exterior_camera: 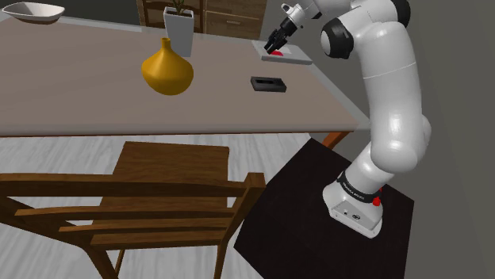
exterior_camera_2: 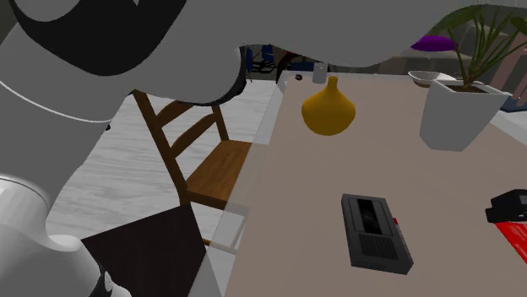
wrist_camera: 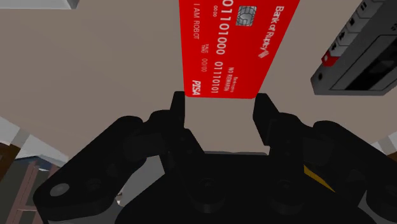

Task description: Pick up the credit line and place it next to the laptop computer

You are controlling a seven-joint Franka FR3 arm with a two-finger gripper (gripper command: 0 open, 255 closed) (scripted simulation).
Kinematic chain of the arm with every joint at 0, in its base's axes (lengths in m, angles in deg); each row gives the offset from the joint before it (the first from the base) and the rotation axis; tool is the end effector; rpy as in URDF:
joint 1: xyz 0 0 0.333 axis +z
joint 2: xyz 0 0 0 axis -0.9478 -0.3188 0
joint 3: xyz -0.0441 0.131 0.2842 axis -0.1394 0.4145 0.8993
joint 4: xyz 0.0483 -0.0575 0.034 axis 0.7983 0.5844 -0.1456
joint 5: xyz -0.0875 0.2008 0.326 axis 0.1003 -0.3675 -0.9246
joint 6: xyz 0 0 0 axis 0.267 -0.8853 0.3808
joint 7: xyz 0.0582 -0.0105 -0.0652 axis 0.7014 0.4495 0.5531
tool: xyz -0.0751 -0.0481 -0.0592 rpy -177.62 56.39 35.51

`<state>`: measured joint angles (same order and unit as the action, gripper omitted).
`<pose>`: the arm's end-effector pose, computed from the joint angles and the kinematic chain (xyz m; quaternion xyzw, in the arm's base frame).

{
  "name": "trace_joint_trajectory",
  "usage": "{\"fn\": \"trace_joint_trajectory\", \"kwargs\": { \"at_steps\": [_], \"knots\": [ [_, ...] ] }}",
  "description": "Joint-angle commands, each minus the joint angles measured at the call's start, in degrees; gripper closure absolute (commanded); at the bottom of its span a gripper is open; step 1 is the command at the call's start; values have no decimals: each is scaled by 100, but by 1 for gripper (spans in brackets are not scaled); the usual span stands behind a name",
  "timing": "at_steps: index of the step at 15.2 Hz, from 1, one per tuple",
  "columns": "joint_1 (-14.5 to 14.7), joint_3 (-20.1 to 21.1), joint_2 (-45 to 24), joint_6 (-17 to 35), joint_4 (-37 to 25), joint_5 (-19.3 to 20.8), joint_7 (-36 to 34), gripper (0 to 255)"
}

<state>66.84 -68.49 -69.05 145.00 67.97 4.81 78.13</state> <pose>0.6150 -0.3843 0.4160 -0.8634 -0.4151 -0.2575 0.1260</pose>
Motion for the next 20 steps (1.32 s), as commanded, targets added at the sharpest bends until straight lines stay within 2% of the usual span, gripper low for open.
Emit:
{"fn": "trace_joint_trajectory", "kwargs": {
  "at_steps": [1, 20],
  "knots": [
    [-103, 59, -139, 5, -118, -63, 28, 255],
    [-38, 271, -544, 628, 415, -360, 600, 255]
  ]
}}
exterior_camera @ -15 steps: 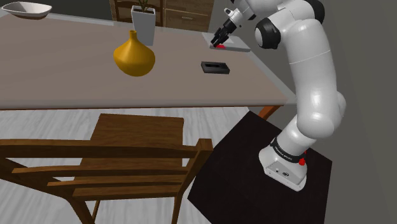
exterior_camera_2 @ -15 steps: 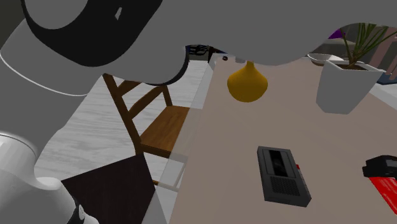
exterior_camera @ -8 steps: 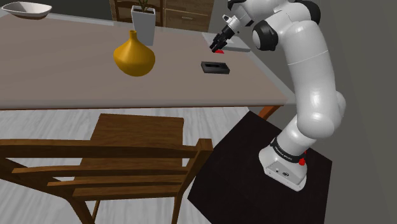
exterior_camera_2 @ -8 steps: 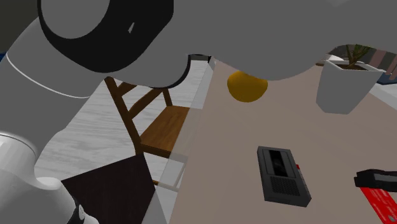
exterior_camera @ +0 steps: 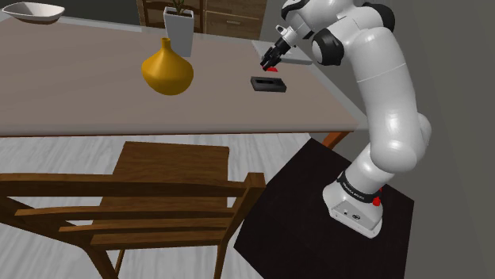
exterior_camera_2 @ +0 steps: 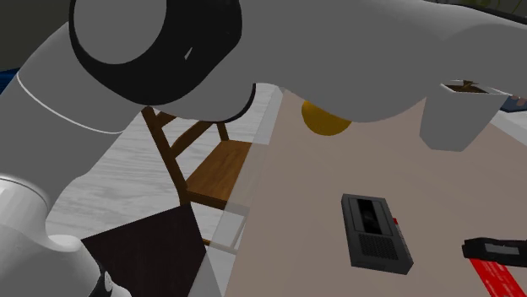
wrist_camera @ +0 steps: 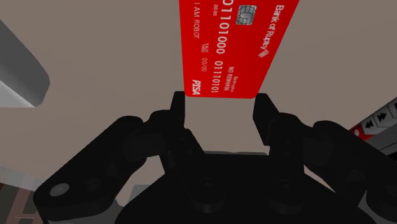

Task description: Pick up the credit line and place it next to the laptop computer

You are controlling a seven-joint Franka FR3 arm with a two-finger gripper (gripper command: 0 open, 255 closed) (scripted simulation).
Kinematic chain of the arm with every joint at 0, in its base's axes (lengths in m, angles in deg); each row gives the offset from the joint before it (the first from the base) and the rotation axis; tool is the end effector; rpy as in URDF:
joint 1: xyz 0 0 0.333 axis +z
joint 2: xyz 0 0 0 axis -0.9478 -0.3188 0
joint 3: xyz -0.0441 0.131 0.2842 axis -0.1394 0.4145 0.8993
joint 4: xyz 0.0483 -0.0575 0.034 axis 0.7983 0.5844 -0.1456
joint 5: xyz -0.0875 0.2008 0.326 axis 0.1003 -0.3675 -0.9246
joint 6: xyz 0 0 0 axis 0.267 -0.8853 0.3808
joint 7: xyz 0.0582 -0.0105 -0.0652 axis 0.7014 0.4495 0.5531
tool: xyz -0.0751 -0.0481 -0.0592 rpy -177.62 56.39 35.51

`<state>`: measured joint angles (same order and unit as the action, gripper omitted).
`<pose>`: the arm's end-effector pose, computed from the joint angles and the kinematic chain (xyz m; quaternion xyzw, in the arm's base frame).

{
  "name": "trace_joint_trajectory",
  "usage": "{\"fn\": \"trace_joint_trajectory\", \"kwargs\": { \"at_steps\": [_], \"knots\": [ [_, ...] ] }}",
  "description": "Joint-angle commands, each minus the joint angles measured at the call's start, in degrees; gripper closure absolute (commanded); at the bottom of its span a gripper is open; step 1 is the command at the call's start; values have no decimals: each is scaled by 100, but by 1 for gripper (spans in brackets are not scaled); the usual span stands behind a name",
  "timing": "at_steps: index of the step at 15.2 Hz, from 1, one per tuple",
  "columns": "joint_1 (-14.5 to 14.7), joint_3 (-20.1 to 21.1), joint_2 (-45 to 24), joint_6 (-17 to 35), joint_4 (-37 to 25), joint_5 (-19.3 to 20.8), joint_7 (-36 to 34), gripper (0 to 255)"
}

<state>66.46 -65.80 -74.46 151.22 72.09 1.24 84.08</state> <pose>0.6183 -0.3886 0.3239 -0.8630 -0.4157 -0.2575 0.1270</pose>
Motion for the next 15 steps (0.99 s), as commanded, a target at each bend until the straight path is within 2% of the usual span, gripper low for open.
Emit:
{"fn": "trace_joint_trajectory", "kwargs": {
  "at_steps": [1, 5, 6, 11, 15],
  "knots": [
    [0, 2, -4, 6, 3, -3, 4, 255],
    [0, 2, -3, 5, 3, -3, 4, 255],
    [0, 2, -3, 5, 3, -3, 4, 0],
    [0, 2, -3, 5, 3, -3, 4, 0],
    [-213, -155, 222, -428, -216, 191, -89, 0]
  ]
}}
